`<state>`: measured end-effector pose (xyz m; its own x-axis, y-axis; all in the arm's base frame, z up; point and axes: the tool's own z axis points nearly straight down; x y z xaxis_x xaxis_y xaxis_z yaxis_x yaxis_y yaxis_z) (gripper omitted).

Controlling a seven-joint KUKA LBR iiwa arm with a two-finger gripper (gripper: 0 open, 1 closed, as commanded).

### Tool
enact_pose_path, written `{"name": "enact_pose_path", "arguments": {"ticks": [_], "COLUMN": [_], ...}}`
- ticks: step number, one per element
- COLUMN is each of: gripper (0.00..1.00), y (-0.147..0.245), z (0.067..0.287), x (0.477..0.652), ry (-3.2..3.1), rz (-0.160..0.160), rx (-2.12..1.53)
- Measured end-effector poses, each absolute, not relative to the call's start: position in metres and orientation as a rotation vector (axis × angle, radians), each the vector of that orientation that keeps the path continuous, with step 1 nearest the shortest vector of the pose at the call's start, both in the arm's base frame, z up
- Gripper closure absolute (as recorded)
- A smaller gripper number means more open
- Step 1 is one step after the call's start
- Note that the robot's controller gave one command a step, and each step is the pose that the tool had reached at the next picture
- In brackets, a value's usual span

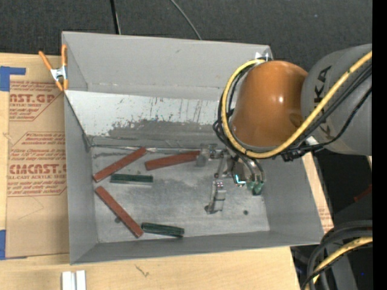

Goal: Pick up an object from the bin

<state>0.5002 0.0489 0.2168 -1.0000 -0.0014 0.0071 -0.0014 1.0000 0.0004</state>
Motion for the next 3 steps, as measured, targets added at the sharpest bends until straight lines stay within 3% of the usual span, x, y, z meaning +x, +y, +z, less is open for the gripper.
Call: {"name": "enact_pose_path", "arguments": {"ticks": [1, 2, 3], "gripper": [0.00, 0.00, 0.00], "y": [0.049, 0.086, 0.097], "z": [0.221, 0.174, 0.105], "x": [0.502, 0.508, 0.509], "ry": [-3.143, -3.148, -3.144], "rz": [-0.002, -0.001, -0.004], "rx": [0.001, 0.101, 0.134]}}
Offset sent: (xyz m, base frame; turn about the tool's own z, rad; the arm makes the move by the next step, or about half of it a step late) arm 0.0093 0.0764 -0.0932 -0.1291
